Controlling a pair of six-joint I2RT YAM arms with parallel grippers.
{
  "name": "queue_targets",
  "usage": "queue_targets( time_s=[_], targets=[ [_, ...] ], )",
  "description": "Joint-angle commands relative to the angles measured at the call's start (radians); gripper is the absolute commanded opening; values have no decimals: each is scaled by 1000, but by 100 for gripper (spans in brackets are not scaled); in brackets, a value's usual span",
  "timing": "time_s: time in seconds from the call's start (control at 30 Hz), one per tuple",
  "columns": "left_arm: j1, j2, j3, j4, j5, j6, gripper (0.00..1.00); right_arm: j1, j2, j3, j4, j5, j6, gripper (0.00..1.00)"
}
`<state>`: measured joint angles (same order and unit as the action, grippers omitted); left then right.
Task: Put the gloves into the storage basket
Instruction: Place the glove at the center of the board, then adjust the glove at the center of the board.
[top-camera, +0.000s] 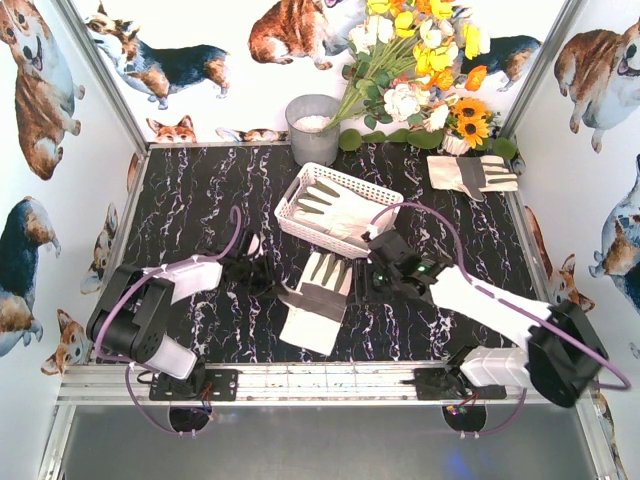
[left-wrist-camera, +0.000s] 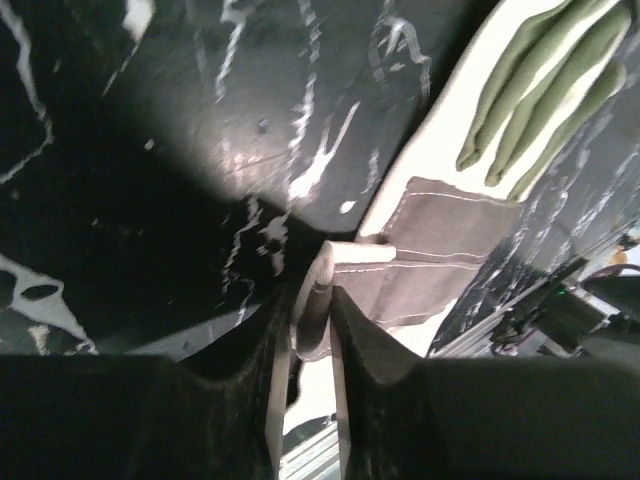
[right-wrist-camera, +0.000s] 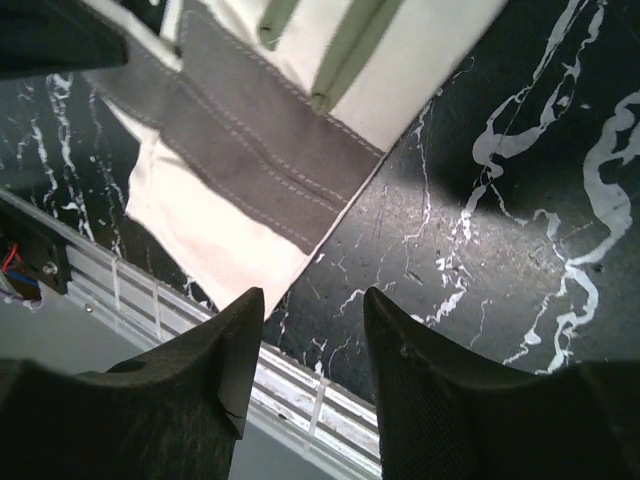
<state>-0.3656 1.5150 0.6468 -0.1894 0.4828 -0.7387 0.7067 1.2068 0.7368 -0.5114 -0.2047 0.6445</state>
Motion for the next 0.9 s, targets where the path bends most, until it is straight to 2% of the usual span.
queue_targets(
  time_s=[0.0, 0.13, 0.3, 0.47, 0.67, 0.87],
  targets=[
    [-34, -50, -45, 38, -56, -56, 2, -11, 75, -17, 123, -34, 6, 44],
    [-72, -127, -92, 33, -81, -138, 0, -13, 122, -48, 177, -13, 40, 41],
    [-100, -197, -127, -45, -131, -207, 0, -13, 151, -84, 293, 22, 102, 37],
    [-103, -271, -194, 15, -148, -291, 0, -13, 248, -71, 342, 40, 95, 35],
    [-114, -265, -213, 75, -123, -320, 0, -13, 303, -63, 383, 26, 86, 32],
    [-122, -214, -213, 122, -109, -312, 0, -13, 351, -64, 437, 41, 87, 15]
  ],
)
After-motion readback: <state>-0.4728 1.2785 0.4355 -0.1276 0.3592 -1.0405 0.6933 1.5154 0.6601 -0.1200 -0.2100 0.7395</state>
